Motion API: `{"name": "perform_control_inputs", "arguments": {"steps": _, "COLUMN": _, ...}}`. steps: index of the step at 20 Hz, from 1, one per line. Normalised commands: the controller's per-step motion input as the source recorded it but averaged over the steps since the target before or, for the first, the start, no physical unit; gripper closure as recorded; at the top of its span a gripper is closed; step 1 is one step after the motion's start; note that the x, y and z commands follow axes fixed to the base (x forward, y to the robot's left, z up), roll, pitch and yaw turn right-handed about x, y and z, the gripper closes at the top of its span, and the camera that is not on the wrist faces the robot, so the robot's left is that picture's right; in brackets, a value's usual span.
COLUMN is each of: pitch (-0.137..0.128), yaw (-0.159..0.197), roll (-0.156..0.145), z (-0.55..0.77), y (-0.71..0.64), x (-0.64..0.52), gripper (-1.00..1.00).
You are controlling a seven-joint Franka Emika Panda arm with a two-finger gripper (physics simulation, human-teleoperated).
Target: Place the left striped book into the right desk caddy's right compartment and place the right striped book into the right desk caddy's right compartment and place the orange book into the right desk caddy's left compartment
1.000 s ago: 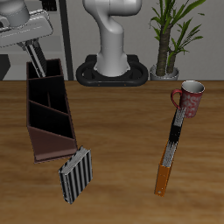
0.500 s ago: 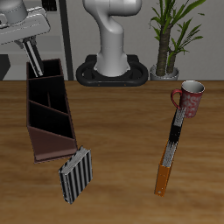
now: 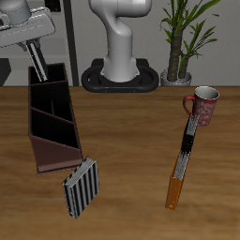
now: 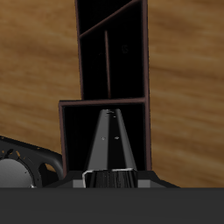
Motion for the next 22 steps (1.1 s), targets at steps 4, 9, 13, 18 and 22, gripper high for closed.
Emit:
{"name": "perform_control_inputs", "arguments": {"steps": 4, "pitch": -0.023, "yaw": 0.001, "roll": -0.012, "z": 0.08, "y": -0.03, "x": -0.08, "gripper": 1.0}}
{"name": "perform_control_inputs", "arguments": {"steps": 9, "pitch": 0.026, "yaw": -0.022, "roll": -0.002, "z": -0.13, "y": -0.1, "x": 0.05, "gripper": 1.0}}
{"name": "perform_control_inputs", "arguments": {"steps": 13, "pitch": 0.022, "yaw": -0.009, "roll": -0.006, "z": -0.06, "y": -0.07, "x": 0.0, "gripper": 1.0}}
{"name": "perform_control_inputs", "arguments": {"steps": 18, "pitch": 0.033, "yaw": -0.052, "roll": 0.009, "z": -0.07, "y": -0.13, "x": 0.1, "gripper": 1.0}}
{"name": "perform_control_inputs", "arguments": {"steps": 22, "pitch": 0.039, "yaw": -0.038, "roll": 0.057, "z": -0.06, "y": 0.06, "x": -0.02, "gripper": 1.0}}
